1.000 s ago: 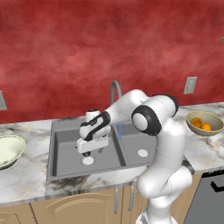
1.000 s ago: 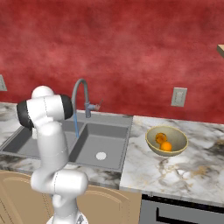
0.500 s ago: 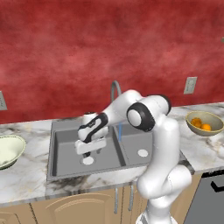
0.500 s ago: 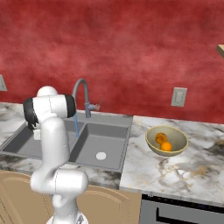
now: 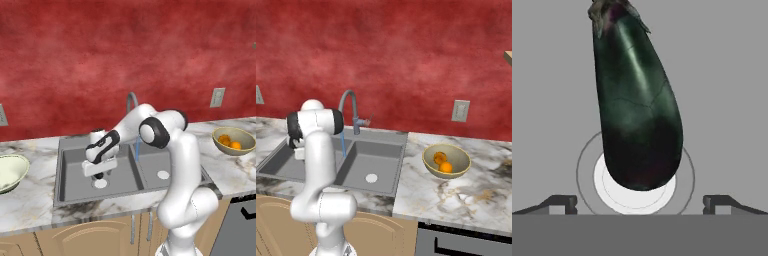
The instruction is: Pick the oranges from the sink and place them in one bowl. Place the eggplant in the other bowl. Then turn off the sink faucet.
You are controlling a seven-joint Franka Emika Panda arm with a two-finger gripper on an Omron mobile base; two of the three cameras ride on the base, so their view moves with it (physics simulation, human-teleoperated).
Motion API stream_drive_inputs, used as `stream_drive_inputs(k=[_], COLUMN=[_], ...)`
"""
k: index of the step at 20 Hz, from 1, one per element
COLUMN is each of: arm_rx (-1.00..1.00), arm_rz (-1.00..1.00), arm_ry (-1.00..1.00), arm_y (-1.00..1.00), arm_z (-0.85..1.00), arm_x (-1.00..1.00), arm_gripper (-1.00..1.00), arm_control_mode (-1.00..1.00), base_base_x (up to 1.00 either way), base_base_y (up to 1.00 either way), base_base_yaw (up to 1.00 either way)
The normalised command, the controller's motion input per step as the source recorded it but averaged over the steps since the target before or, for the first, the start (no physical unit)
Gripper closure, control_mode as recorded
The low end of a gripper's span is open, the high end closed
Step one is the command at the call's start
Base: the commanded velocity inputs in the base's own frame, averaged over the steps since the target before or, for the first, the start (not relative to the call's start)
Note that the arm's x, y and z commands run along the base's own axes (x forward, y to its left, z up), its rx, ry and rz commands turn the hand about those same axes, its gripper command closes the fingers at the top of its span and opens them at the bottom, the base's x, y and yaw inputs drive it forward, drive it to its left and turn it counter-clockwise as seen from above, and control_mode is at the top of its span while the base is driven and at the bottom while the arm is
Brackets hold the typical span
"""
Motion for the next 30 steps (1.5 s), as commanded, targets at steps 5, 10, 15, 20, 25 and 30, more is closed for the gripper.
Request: stream_drive_inputs(k=[5,10,15,20,25,30], arm_rx=[-0.02,-0.01,0.0,-0.03,0.0,0.05], arm_rz=[0.0,0.0,0.0,-0.01,0.0,0.0], arm_ry=[0.0,0.0,0.0,0.0,-0.08,-0.24], arm_y=[0.12,0.04,0.01,0.14,0.0,0.0], arm_z=[-0.13,-0.18,-0.2,-0.17,-0.03,0.3], arm_x=[0.24,0.22,0.14,0.0,-0.05,-0.36], arm_gripper=[-1.0,-1.0,-1.0,1.0,1.0,1.0], arm_control_mode=[-1.0,-1.0,-1.0,-1.0,-1.0,-1.0], base_base_x=[0.0,0.0,0.0,0.0,0.0,0.0], base_base_y=[0.0,0.0,0.0,0.0,0.0,0.0], base_base_yaw=[0.0,0.0,0.0,0.0,0.0,0.0])
